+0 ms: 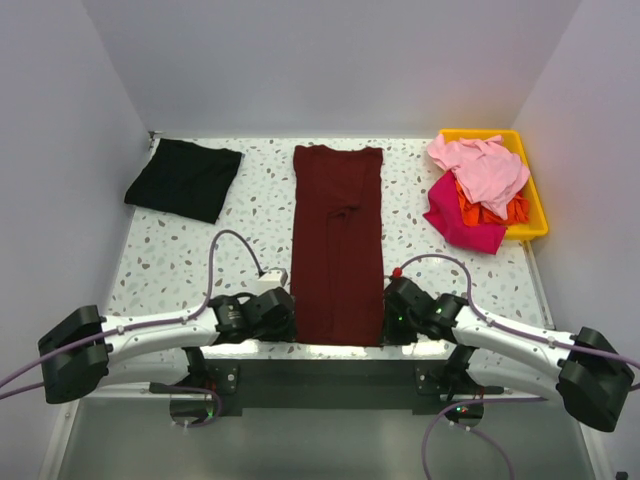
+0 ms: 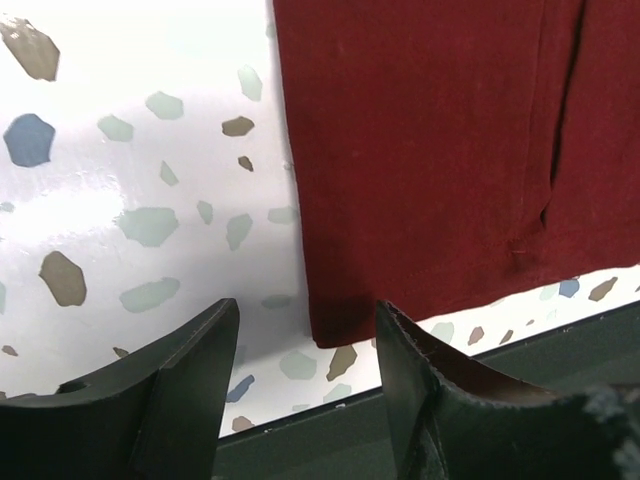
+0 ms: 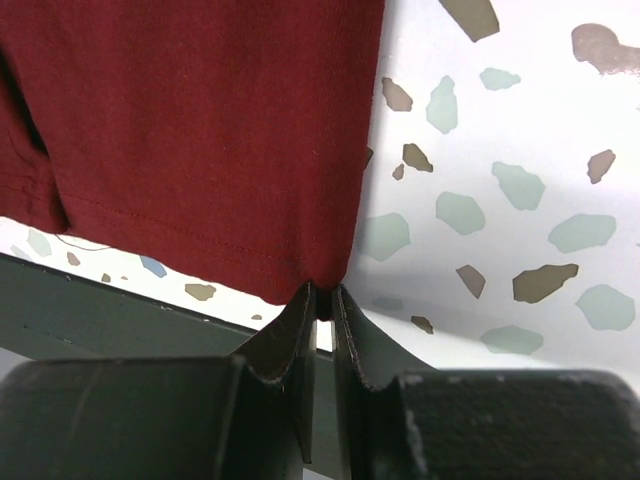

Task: Fold and stack the t-shirts
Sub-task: Fold the tshirt

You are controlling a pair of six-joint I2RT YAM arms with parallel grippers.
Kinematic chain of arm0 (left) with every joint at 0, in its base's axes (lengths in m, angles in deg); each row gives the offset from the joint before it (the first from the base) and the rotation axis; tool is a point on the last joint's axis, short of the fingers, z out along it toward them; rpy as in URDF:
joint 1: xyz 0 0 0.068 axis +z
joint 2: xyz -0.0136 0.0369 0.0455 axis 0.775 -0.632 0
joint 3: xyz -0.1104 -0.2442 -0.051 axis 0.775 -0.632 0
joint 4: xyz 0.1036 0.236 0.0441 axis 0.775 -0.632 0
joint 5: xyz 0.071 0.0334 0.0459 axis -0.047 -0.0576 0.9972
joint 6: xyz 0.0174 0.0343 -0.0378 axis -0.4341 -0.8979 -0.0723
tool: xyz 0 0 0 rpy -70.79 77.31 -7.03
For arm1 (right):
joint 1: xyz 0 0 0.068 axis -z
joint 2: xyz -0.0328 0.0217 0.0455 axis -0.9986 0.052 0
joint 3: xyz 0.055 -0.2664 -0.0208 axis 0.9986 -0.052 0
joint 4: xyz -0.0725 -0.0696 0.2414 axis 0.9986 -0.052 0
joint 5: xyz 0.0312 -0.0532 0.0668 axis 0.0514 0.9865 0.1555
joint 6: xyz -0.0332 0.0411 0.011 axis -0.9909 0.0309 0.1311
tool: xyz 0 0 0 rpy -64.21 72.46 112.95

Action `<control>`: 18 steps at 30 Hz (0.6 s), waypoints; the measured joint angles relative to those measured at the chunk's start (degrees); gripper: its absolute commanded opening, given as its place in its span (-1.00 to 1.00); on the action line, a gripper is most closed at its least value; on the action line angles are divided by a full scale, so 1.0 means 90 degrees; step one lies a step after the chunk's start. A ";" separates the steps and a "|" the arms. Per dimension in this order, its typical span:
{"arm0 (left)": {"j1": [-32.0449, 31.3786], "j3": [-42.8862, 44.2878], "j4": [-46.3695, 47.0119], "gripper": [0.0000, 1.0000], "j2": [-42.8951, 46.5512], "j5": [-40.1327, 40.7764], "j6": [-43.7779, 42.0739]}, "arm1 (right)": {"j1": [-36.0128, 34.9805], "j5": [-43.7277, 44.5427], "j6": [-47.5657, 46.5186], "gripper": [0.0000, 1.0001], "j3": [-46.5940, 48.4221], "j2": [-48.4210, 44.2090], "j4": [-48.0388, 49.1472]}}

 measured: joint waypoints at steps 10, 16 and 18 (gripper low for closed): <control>-0.0255 0.0036 0.0136 0.12 -0.0155 -0.0005 0.0223 | -0.0036 -0.0005 0.0022 -0.79 -0.0012 0.0010 0.0066; -0.0306 0.0104 0.0233 -0.45 -0.0389 0.0002 0.0338 | -0.0063 -0.0002 0.0027 -0.82 -0.0015 0.0010 0.0087; -0.0318 0.0104 0.0216 -0.60 -0.0430 0.0000 0.0406 | -0.0063 0.0000 0.0029 -0.85 -0.0015 0.0010 0.0087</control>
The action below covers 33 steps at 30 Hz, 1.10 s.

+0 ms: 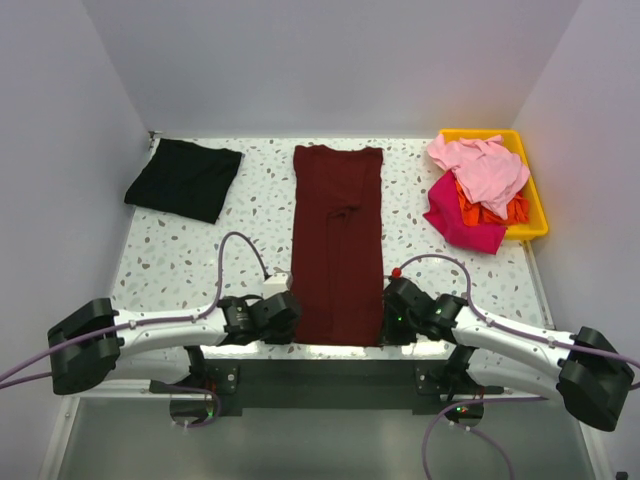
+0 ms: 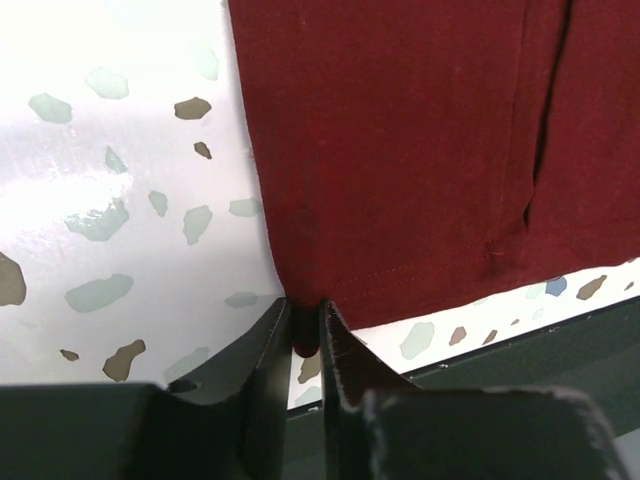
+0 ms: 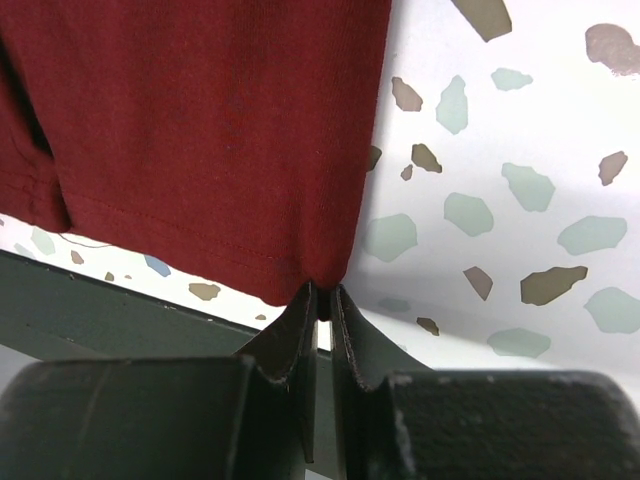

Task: Fold and stack the t-shirts
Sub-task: Fold the tshirt

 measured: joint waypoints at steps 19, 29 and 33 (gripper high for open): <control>-0.0005 0.0532 -0.0600 -1.00 -0.0257 0.0107 0.0175 | -0.0005 0.0321 -0.0112 -1.00 0.0648 0.0063 -0.0447; 0.0624 0.1343 -0.0746 -1.00 -0.0629 0.0304 -0.0058 | 0.0024 0.0848 -0.0590 -1.00 0.1688 0.1212 -0.0318; 0.1066 0.1404 -0.0593 -1.00 -0.0743 0.0291 -0.0410 | 0.0194 0.0937 -0.0857 -1.00 0.2064 0.1666 -0.0223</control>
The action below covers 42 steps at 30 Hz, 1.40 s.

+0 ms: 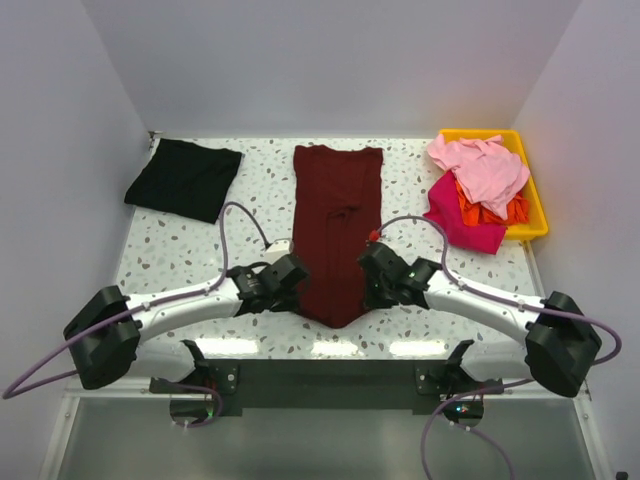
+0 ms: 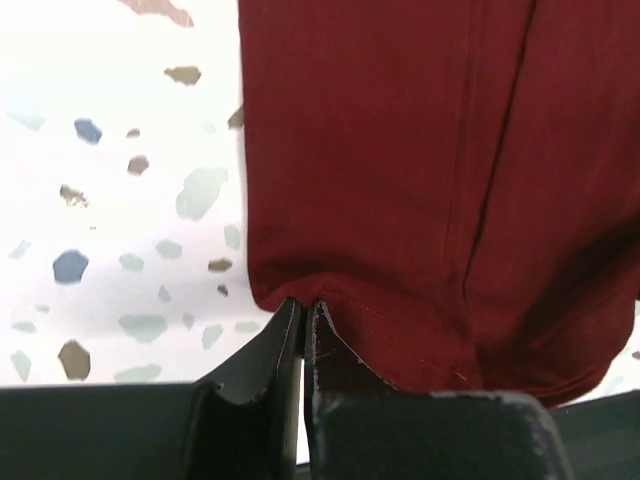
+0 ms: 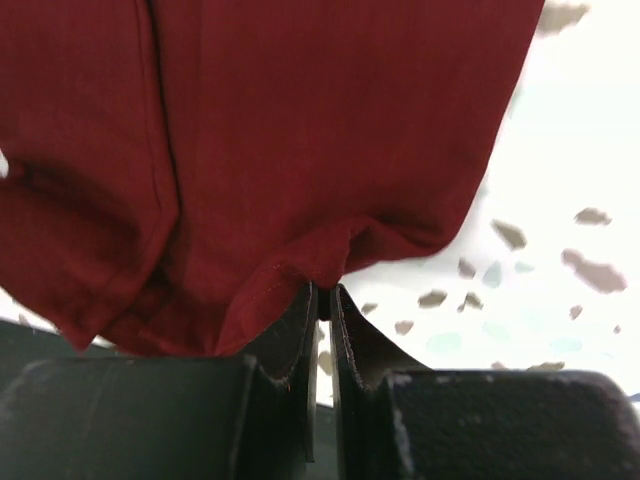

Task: Fold and stack the t-shirts
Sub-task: Fold the tshirt

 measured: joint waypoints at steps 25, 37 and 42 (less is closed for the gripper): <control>0.2038 0.2548 0.0612 -1.00 -0.2630 -0.0364 -0.2278 | 0.2285 -0.0100 -0.1950 -1.00 0.2749 0.2727 0.0520; 0.2657 0.3439 0.0721 -1.00 -0.3432 -0.0690 -0.2625 | 0.2854 -0.0170 -0.2283 -1.00 0.3604 0.3432 0.0452; 0.2822 0.3725 0.0833 -1.00 -0.3687 -0.0879 -0.2747 | 0.2963 -0.0262 -0.2344 -1.00 0.3888 0.3725 0.0410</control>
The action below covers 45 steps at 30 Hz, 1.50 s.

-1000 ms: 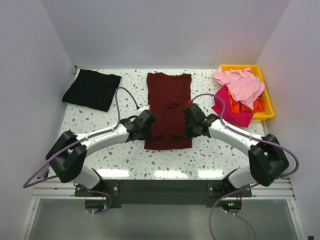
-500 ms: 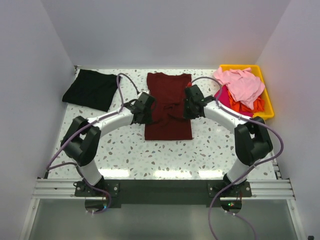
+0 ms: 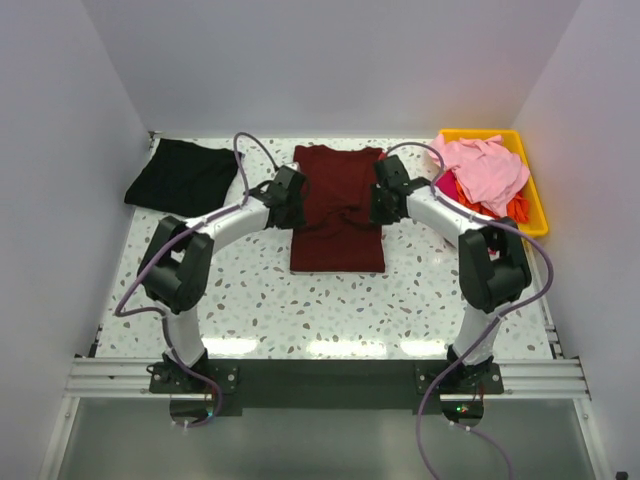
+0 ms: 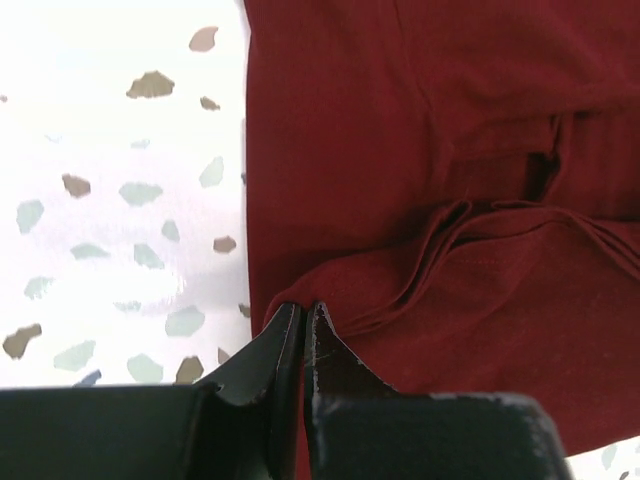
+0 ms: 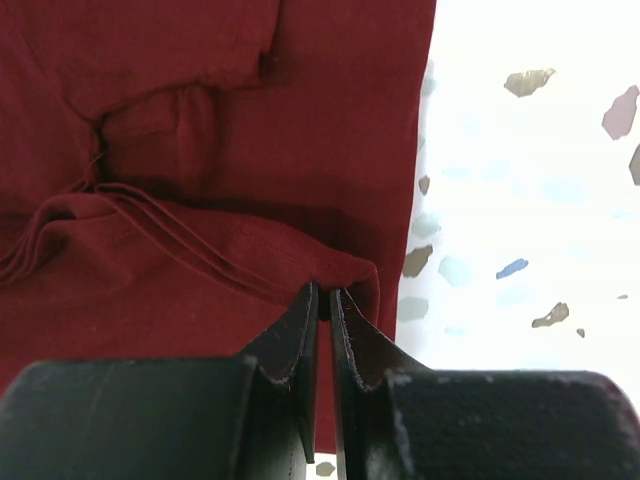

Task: Fold and stack the t-shirts
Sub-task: Fold the tshirt

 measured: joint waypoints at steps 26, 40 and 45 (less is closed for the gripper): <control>0.0427 0.2166 -0.0364 0.89 -0.0918 0.0345 -0.0534 | 0.0629 -0.0199 -0.0403 0.34 0.2089 0.1001 -0.0585; 0.0420 -0.0952 0.0255 0.86 0.0889 -0.0223 -0.0491 | 0.0661 -0.0916 -0.0342 0.35 -0.0386 -0.0780 -0.0199; 0.0325 -0.1571 0.0483 0.82 0.0988 -0.0364 -0.0410 | 0.0661 -0.1086 -0.0262 0.27 -0.1127 -0.0855 -0.0068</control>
